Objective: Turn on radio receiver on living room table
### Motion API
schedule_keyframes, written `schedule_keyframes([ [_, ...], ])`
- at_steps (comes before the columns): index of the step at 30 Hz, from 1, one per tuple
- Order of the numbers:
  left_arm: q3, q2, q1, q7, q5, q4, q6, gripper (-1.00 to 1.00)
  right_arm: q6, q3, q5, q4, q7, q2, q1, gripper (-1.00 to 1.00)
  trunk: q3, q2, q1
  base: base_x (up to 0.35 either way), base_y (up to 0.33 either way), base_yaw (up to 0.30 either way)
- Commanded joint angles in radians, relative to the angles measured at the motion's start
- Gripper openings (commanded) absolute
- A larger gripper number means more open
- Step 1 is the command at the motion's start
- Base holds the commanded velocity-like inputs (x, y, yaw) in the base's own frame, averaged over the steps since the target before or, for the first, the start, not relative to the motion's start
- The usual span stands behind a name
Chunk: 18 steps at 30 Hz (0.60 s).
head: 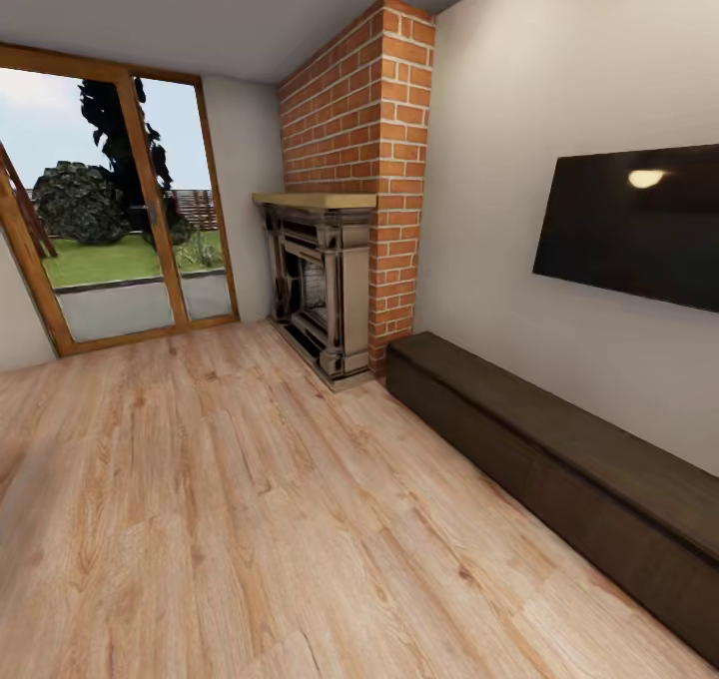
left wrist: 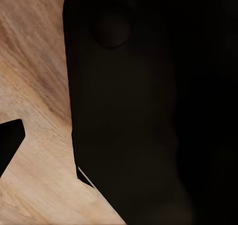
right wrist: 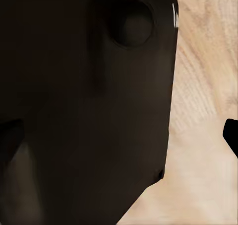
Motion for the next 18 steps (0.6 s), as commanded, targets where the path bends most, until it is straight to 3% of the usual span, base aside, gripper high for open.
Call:
schedule_keyframes([
  [1,0.0,0.0,0.0,0.0,0.0,0.0,0.0,1.0,0.0,0.0,0.0,0.0,0.0,0.0,0.0,1.0,0.0,0.0,0.0,0.0,0.0,0.0],
  [12,-0.001,-0.062,0.045,-0.002,-0.002,-0.002,-0.006,1.0,-0.002,-0.002,0.0,-0.007,-0.002,0.062,-0.044,1.0,0.0,0.0,0.0,0.0,0.0,0.0],
  [18,-0.001,-0.086,0.046,-0.001,-0.001,-0.002,-0.006,1.0,-0.002,-0.002,-0.001,-0.007,-0.002,0.063,-0.046,1.0,0.0,0.0,0.0,0.0,0.0,0.0],
])
